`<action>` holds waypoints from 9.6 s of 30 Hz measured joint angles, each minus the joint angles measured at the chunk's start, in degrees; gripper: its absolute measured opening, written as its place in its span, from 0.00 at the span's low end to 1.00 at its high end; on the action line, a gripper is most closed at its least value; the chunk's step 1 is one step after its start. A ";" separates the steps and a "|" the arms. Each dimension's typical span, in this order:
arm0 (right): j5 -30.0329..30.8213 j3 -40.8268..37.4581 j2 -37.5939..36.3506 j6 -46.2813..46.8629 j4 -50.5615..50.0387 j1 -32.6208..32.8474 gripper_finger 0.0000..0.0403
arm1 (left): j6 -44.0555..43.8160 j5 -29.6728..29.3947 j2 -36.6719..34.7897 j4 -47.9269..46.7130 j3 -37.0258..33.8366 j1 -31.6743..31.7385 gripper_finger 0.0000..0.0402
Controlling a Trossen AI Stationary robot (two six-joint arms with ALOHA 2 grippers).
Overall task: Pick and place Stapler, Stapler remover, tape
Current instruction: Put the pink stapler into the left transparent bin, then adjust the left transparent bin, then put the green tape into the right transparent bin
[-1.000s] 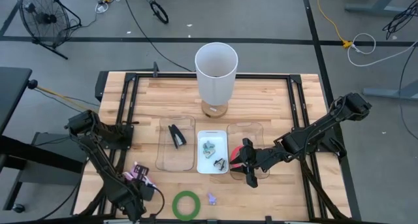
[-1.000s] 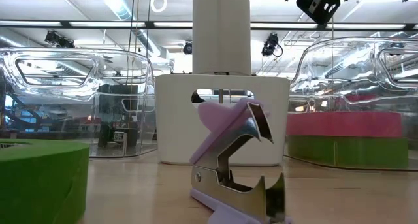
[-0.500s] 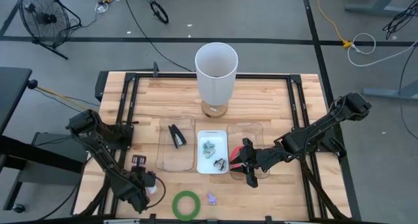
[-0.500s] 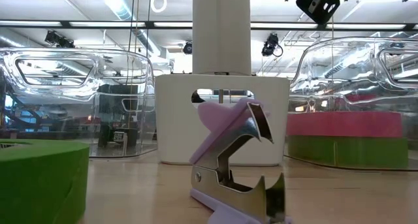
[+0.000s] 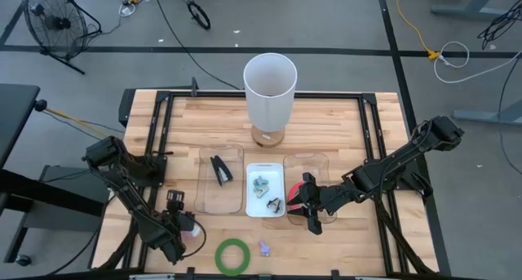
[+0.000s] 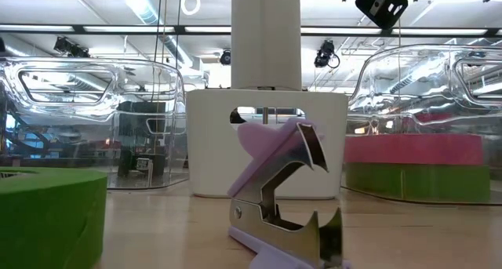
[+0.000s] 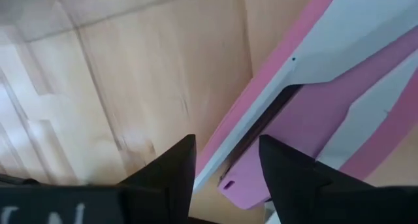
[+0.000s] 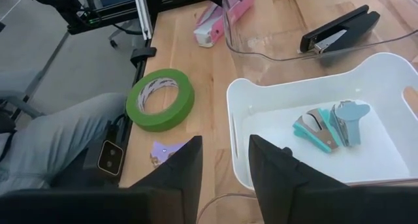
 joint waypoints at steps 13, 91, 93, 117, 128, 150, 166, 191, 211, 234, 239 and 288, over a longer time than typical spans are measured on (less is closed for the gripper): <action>0.00 0.00 -0.01 -0.08 0.00 -0.01 0.30 | -0.21 -0.93 0.16 -2.03 -0.12 0.07 0.36; 0.87 -7.85 0.02 -2.14 18.38 -0.02 0.30 | 7.25 -23.61 -4.17 -16.36 22.89 27.47 0.09; 0.87 -7.82 0.00 -2.14 18.36 -0.02 0.30 | 8.77 -22.43 -3.97 -12.88 22.89 29.19 0.09; -0.54 -7.82 0.00 -2.39 18.29 0.18 0.30 | 0.55 -7.90 -3.28 1.49 2.94 38.29 0.27; -0.44 -7.82 0.00 -3.01 18.32 0.18 0.30 | -3.18 -15.42 -3.28 0.06 7.63 38.89 0.40; -0.48 -7.82 -0.02 -3.02 17.92 0.18 0.30 | 9.74 -5.37 -3.28 2.14 15.49 31.44 0.18; -0.47 -7.82 -0.02 -3.02 18.00 0.14 0.30 | 7.08 -1.55 -3.30 16.08 15.72 18.47 0.17; -0.47 -7.82 -0.02 -2.96 17.94 0.16 0.30 | 5.42 3.95 2.52 19.98 18.28 10.07 0.14; -0.46 -7.82 -0.02 -3.02 18.29 0.16 0.30 | 2.57 -13.93 4.61 10.65 18.21 13.88 0.14; -0.46 -7.82 -0.02 -3.02 17.92 0.17 0.30 | -9.51 0.03 9.79 22.33 18.80 9.24 0.23; -0.46 -7.82 -0.02 -3.02 17.92 0.17 0.30 | -11.04 1.42 12.04 22.46 18.80 9.66 0.33; -0.46 -7.82 -0.02 -3.02 17.39 0.17 0.30 | -18.75 1.92 17.66 27.04 18.78 11.98 0.22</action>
